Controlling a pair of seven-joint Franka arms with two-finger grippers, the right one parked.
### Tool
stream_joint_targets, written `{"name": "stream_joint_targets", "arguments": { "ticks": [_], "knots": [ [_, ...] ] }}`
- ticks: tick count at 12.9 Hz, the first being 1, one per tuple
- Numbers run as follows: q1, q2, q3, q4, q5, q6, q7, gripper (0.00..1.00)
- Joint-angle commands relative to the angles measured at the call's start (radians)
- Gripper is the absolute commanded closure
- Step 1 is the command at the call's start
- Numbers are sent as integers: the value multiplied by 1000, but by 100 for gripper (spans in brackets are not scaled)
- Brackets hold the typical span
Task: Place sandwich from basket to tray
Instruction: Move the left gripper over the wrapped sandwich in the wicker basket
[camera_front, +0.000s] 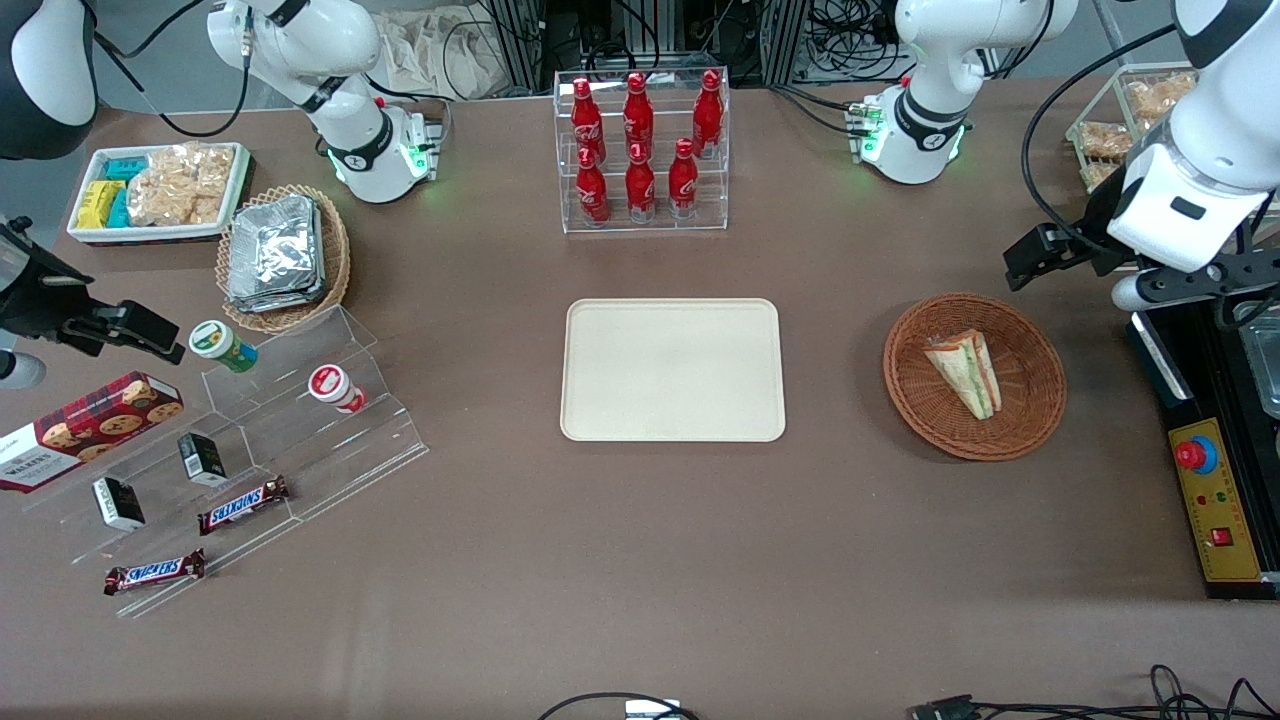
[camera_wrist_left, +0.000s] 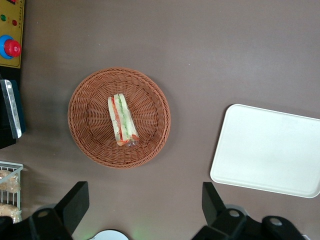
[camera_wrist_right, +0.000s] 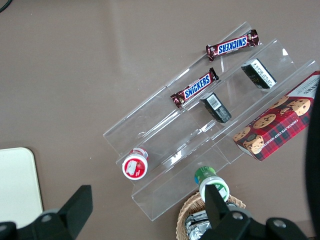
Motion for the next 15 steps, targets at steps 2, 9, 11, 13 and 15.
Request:
{"name": "stream_joint_targets", "arguments": {
  "ticks": [2, 9, 11, 13, 15],
  "knots": [
    [0, -3, -2, -2, -2, 4, -5, 0],
    [8, -19, 7, -194, 23, 98, -14, 0],
    [8, -17, 27, -315, 31, 216, -73, 0],
    [9, -16, 29, -441, 35, 337, -158, 0],
    [11, -5, 29, -562, 99, 477, -265, 0]
  ]
}}
